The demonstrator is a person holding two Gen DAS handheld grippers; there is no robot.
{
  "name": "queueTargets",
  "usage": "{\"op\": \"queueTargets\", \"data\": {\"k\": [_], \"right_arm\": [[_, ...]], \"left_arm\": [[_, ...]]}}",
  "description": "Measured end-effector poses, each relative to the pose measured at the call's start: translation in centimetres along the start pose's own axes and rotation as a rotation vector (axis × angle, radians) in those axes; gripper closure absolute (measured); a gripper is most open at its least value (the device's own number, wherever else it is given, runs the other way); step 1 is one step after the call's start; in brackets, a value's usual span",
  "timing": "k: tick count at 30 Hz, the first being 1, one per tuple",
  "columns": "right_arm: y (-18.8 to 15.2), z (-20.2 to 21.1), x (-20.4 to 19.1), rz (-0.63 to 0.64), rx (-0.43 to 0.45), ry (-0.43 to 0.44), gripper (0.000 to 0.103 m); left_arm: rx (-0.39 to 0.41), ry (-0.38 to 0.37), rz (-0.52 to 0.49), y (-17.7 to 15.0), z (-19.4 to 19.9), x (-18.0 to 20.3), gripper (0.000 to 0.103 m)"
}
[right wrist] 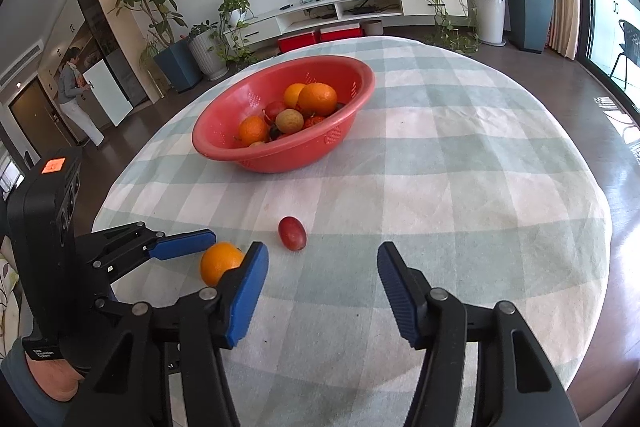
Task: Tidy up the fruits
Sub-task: 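Grasp the mandarin with the left tool while the right tool grasps the grape tomato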
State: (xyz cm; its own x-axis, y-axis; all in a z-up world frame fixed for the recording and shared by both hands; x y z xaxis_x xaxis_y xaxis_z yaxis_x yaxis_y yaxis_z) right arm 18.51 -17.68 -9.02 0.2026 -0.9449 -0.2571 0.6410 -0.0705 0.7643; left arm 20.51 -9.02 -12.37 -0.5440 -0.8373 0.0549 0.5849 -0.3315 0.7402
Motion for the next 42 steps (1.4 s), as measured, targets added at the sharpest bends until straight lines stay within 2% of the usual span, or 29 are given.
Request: {"op": "queueTargets", "data": {"k": [1,2,7,15,21,26,32,42], "right_arm": [[0.0,0.0,0.0,0.000,-0.001,-0.001,0.042],[0.0,-0.1,0.0,0.001,-0.002,-0.002,0.043],[-0.1,-0.3,-0.2,0.011,-0.012,-0.002,0.045],[0.4,-0.8,-1.2,0.071,-0.035,0.004,0.048],[0.3,-3.1,-3.0,0.200,-0.114,0.016,0.053],[0.2,-5.1,-3.1,0.257,-0.163,0.005,0.057],[-0.9,-6.2,-3.0,0.293,-0.203,-0.006,0.062],[-1.2,-6.3,-3.7,0.346,-0.188,0.002,0.075]], "left_arm": [[-0.002,-0.003,-0.003,0.0,-0.1,0.1,0.048],[-0.001,-0.006,-0.003,0.0,-0.1,0.1,0.055],[0.007,-0.027,0.007,-0.1,0.1,0.2,0.066],[0.043,-0.033,0.062,0.2,1.2,-1.0,0.067],[0.074,-0.021,0.120,0.5,2.5,-2.8,0.067],[0.089,-0.019,0.156,0.6,3.4,-4.1,0.067],[0.087,-0.025,0.155,0.4,3.5,-3.9,0.067],[0.062,-0.016,0.138,-0.1,2.9,-3.4,0.067]]}}
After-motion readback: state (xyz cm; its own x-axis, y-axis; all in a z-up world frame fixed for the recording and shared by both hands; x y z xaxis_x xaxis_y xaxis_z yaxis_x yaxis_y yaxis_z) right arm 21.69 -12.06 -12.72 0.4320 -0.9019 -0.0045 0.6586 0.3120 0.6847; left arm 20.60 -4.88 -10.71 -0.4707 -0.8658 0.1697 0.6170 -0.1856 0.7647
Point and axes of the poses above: each gripper's, at about its wrist camera, not at the fingertips, and z roughly against the way its jaws point, x to its right, y to its top, the point moved 9 cm from there along -z, roughly the way its jaws point, and after that the axes turned 12 degrees about x, right-handed, at the moved point
